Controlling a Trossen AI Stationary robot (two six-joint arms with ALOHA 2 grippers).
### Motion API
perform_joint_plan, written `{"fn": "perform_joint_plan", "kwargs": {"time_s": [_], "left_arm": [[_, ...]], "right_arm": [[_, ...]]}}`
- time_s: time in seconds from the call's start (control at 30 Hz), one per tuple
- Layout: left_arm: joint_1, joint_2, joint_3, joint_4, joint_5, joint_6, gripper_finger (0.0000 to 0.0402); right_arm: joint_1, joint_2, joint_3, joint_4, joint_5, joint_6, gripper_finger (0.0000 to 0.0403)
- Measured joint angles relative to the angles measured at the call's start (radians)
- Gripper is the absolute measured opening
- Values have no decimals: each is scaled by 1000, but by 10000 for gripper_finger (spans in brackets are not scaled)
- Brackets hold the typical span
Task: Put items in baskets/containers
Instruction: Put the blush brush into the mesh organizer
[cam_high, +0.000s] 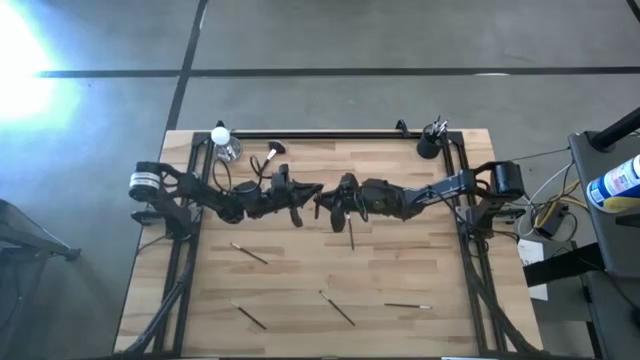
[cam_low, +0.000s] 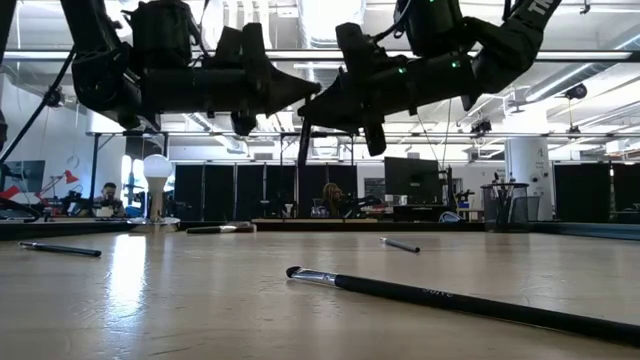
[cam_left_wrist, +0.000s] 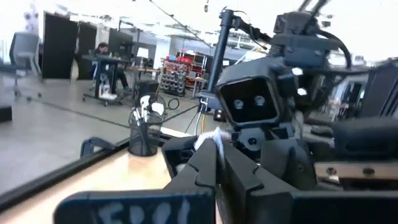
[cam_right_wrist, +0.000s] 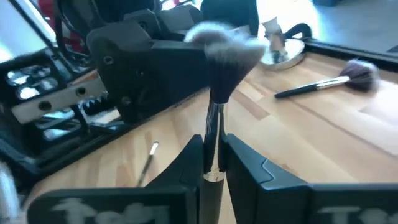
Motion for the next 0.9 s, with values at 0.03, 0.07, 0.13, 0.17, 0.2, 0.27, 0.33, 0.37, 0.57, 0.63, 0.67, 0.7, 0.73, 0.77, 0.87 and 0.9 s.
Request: {"fn": "perform_joint_plan", "kwargs": {"time_s": [0.03, 0.07, 0.13, 0.17, 0.2, 0.27, 0.33, 0.37, 0.57, 0.63, 0.67, 0.7, 0.73, 0.77, 0.87, 0.9], "left_arm": [[8, -6, -2, -16, 12, -20, 16], [20, -18, -5, -47, 37, -37, 23], [45, -46, -9, -111, 83, -81, 38], [58, -63, -16, -137, 96, -103, 45], [70, -78, -26, -152, 103, -114, 51], [91, -107, -54, -155, 120, -121, 61], [101, -135, -87, -150, 123, -119, 67], [103, -148, -103, -149, 131, -111, 69], [105, -195, -179, -140, 148, -81, 68], [105, -196, -194, -129, 148, -81, 65], [105, -196, -199, -122, 148, -81, 64], [105, -193, -201, -108, 148, -79, 63], [105, -192, -205, -99, 148, -78, 62], [105, -192, -208, -96, 148, -76, 61], [105, -192, -210, -95, 148, -66, 60], [105, -192, -211, -92, 149, -66, 59]], "right_arm": [[0, -1, -5, 0, 19, -9, 38], [1, -7, -13, -8, 37, -16, 38], [1, -25, -25, -28, 69, -23, 38], [0, -39, -32, -45, 88, -28, 38], [-1, -58, -41, -68, 111, -37, 38], [-2, -98, -55, -116, 160, -49, 38], [-4, -157, -80, -172, 219, -73, 38], [-7, -187, -92, -195, 250, -88, 38], [-80, -433, -149, -454, 441, -149, 38], [-126, -518, -156, -552, 511, -168, 38], [-155, -559, -160, -596, 546, -175, 38], [-189, -596, -166, -634, 582, -186, 38], [-223, -627, -171, -656, 612, -195, 38], [-261, -653, -176, -663, 635, -206, 38], [-381, -703, -190, -666, 686, -259, 38], [-424, -707, -194, -663, 703, -276, 38]]}}
